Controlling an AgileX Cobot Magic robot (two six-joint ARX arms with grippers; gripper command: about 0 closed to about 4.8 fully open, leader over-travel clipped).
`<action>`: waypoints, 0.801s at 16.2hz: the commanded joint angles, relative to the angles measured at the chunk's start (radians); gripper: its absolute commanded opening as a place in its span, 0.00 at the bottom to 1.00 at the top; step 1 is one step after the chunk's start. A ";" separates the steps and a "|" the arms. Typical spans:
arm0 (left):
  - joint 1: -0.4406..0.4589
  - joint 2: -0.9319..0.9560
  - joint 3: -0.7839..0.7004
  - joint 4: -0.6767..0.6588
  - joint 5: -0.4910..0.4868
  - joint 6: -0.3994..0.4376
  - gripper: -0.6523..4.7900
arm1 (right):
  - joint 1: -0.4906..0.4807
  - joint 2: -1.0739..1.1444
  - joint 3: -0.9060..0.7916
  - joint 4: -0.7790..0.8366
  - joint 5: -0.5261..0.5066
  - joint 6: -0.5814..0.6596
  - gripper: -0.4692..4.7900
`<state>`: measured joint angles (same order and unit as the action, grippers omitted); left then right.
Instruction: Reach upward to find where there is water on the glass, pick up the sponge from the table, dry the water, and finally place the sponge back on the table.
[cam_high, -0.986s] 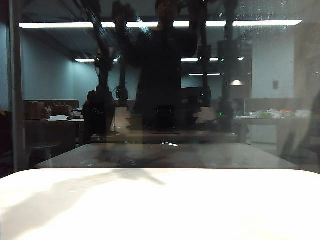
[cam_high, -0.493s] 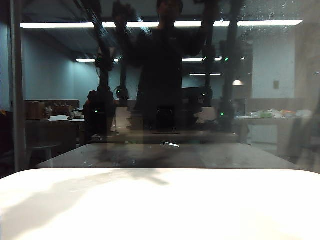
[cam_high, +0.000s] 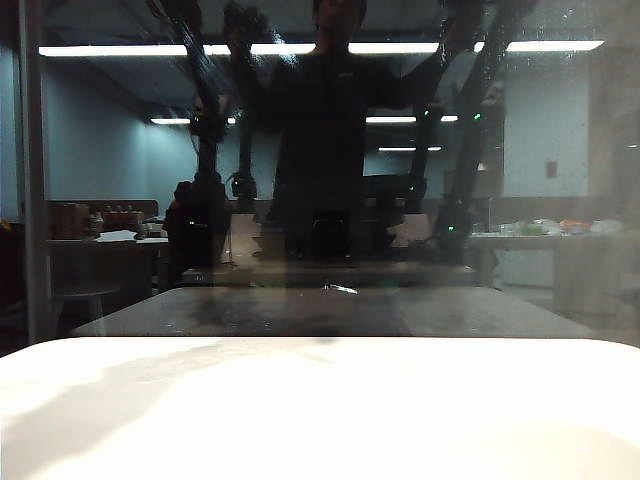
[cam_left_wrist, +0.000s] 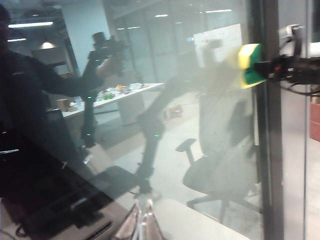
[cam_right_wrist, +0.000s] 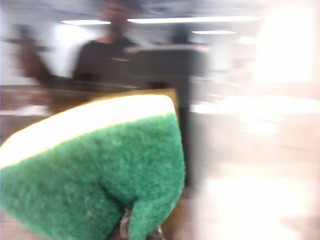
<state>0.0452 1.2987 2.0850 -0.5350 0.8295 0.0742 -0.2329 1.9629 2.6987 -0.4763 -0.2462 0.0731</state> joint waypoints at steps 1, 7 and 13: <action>0.000 -0.003 0.005 0.012 -0.003 -0.003 0.11 | -0.048 -0.023 -0.001 -0.006 0.019 -0.002 0.08; 0.000 -0.003 0.005 0.012 -0.003 -0.003 0.11 | 0.010 -0.023 -0.002 -0.024 -0.069 -0.002 0.08; 0.000 -0.005 0.005 0.013 -0.002 -0.003 0.11 | 0.235 0.026 -0.003 -0.026 -0.040 -0.026 0.08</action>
<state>0.0452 1.2984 2.0850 -0.5350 0.8268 0.0742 -0.0219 1.9705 2.6991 -0.5034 -0.2794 0.0525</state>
